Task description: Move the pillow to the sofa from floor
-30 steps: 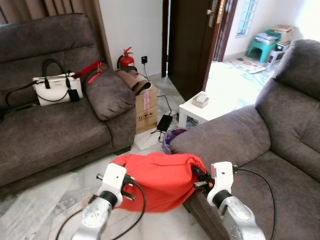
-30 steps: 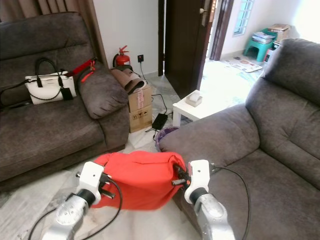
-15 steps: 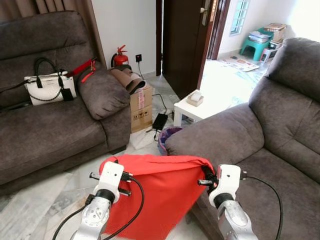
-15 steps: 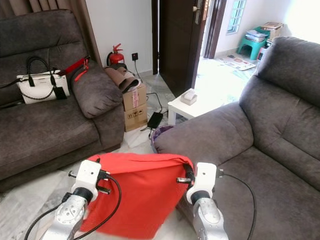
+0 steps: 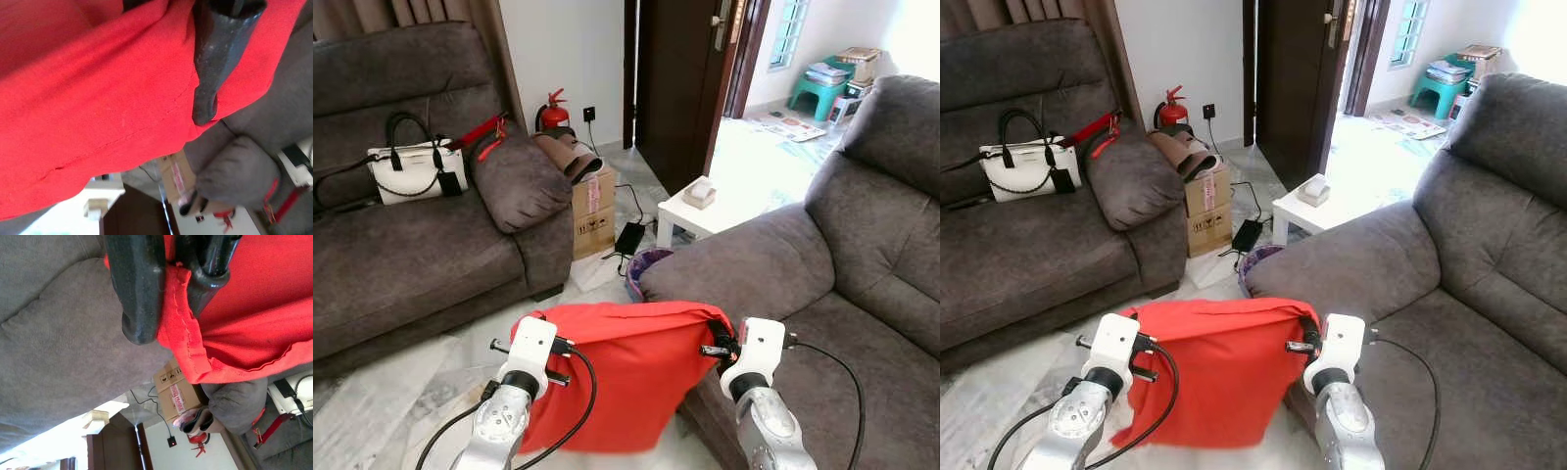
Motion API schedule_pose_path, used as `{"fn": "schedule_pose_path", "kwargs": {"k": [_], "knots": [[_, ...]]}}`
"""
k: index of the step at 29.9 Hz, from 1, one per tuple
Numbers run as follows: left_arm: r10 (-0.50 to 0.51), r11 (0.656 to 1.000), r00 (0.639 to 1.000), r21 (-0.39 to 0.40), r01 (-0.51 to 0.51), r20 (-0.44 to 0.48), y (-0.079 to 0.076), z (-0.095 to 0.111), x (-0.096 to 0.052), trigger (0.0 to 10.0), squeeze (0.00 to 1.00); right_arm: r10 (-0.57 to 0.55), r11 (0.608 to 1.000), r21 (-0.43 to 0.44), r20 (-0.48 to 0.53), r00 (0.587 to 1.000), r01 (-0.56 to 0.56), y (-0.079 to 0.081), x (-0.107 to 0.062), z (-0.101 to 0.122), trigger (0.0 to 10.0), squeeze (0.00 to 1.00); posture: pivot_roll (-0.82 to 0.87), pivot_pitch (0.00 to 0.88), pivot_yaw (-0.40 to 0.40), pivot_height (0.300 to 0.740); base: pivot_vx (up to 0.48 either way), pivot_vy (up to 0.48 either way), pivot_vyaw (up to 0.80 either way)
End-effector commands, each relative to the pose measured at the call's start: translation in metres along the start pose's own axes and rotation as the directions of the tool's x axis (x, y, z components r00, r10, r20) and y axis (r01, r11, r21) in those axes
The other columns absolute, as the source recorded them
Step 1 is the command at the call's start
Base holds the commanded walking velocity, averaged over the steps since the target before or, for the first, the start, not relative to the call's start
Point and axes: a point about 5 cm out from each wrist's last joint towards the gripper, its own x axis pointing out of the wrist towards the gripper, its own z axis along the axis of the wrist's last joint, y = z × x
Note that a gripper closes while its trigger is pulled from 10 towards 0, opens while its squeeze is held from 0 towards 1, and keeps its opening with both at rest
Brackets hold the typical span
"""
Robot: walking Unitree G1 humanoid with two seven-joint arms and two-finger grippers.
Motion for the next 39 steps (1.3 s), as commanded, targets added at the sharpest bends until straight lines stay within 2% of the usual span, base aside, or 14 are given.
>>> {"fn": "schedule_pose_path", "kwargs": {"k": [1,4,6,11,15,18,21,24,28,34,39], "knots": [[0.172,0.985,0.978,-0.003,-0.173,0.121,0.041,0.025,-0.001,10.0,0.00,-0.096,0.995,-0.006,0.056,0.994,0.096,-0.024,-0.005,0.010,10.0,0.00,0.09,0.000,0.035,0.740,0.000,0.000,0.00],[0.174,0.983,0.976,0.031,-0.179,0.134,0.044,0.026,-0.011,10.0,0.00,-0.039,0.999,-0.031,0.108,0.993,0.043,-0.021,-0.013,0.014,10.0,0.00,0.09,0.000,0.035,0.740,0.000,0.000,0.00],[0.165,0.983,0.976,0.054,-0.174,0.145,0.045,0.027,-0.019,10.0,0.00,-0.022,0.998,-0.053,0.125,0.992,0.028,-0.024,-0.022,0.015,10.0,0.00,0.10,0.000,0.033,0.740,0.000,0.000,0.00],[0.194,0.976,0.970,0.066,-0.205,0.145,0.049,0.028,-0.035,10.0,0.00,-0.013,0.991,-0.129,0.128,0.992,0.029,-0.044,-0.041,0.014,10.0,0.00,0.09,0.000,0.021,0.740,0.000,0.000,0.00],[0.186,0.976,0.974,0.088,-0.198,0.134,0.044,0.024,-0.043,10.0,0.00,-0.039,0.989,-0.137,0.118,0.992,0.055,-0.052,-0.047,0.010,10.0,0.00,0.07,0.000,0.012,0.740,0.000,0.000,0.00],[0.186,0.976,0.976,0.088,-0.197,0.117,0.041,0.021,-0.049,10.0,0.00,-0.053,0.990,-0.121,0.118,0.992,0.067,-0.051,-0.050,0.009,10.0,0.00,0.05,0.000,0.017,0.740,0.000,0.000,0.00],[0.171,0.980,0.980,0.088,-0.180,0.098,0.039,0.019,-0.051,10.0,0.00,-0.038,0.992,-0.113,0.119,0.992,0.052,-0.046,-0.053,0.009,10.0,0.00,0.04,0.000,0.027,0.740,0.000,0.000,0.00],[0.145,0.981,0.986,0.117,-0.154,0.081,0.038,0.015,-0.051,10.0,0.00,-0.065,0.994,-0.085,0.112,0.992,0.075,-0.047,-0.054,0.006,10.0,0.00,0.03,0.000,0.033,0.740,0.000,0.000,0.00],[0.148,0.981,0.986,0.112,-0.157,0.081,0.038,0.015,-0.052,10.0,0.00,-0.069,0.993,-0.085,0.104,0.992,0.078,-0.046,-0.055,0.006,10.0,0.00,0.02,0.000,0.038,0.740,0.000,0.000,0.00],[0.148,0.981,0.987,0.116,-0.154,0.057,0.039,0.012,-0.057,10.0,0.00,-0.095,0.992,-0.071,0.081,0.992,0.101,-0.048,-0.061,0.000,10.0,0.00,0.02,0.000,0.039,0.740,0.000,0.000,-0.75],[0.147,0.981,0.989,0.125,-0.150,0.032,0.041,0.005,-0.060,10.0,0.00,-0.094,0.993,-0.068,0.071,0.993,0.099,-0.045,-0.055,0.000,10.0,0.00,0.02,0.000,0.039,0.740,0.000,0.000,-0.74]]}}
